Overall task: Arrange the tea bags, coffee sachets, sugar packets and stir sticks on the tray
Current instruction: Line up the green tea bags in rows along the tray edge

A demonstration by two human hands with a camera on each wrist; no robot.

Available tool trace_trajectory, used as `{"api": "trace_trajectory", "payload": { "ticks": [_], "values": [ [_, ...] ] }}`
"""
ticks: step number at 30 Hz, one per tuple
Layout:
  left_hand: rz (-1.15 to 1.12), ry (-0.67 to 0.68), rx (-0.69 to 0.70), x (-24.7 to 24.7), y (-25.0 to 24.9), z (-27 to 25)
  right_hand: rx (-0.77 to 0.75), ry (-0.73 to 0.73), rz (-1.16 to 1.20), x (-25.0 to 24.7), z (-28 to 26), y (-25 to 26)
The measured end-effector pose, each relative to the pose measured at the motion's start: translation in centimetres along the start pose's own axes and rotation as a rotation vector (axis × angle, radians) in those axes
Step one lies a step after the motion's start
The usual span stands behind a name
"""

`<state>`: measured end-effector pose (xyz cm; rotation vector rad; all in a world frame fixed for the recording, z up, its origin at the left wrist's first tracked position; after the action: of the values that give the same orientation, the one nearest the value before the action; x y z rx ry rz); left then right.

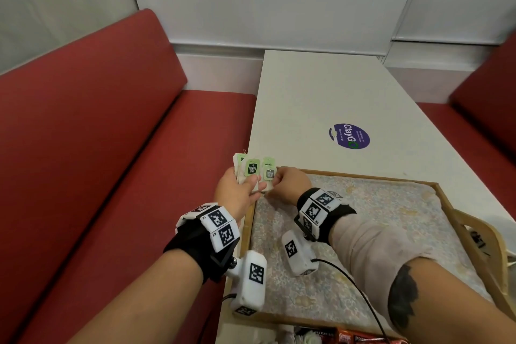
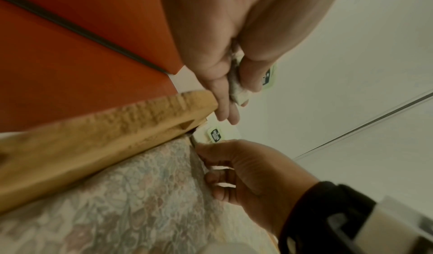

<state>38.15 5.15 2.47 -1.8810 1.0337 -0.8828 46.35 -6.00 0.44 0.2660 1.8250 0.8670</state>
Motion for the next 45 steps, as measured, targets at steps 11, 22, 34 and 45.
{"api": "trace_trajectory", "payload": {
  "ticks": [11,22,34,45],
  "values": [
    [0.014,0.012,-0.033,-0.1,0.0,0.2,-0.012,-0.043,-0.058,1.0,0.8,0.2],
    [0.056,0.132,-0.129,0.0,-0.6,-0.7,-0.226,-0.151,0.341,-2.1,-1.5,2.1],
    [0.010,0.034,-0.051,0.3,-0.8,-1.2,-0.311,-0.178,0.557,-2.8,-2.9,2.9],
    [0.021,-0.044,0.001,0.5,-1.2,-1.3,-0.113,-0.204,0.455,-2.5,-0.1,-1.7]
  ]
}}
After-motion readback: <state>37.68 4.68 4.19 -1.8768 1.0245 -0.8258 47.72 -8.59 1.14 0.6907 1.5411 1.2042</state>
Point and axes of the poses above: each hand's wrist, its own z-axis towards the middle knuckle, its own x-axis out of the palm, y = z × x, the point moved 5 cm from there along z, towards the middle knuckle, and after that the axes turned 12 degrees about -x, right-handed, at the moved point
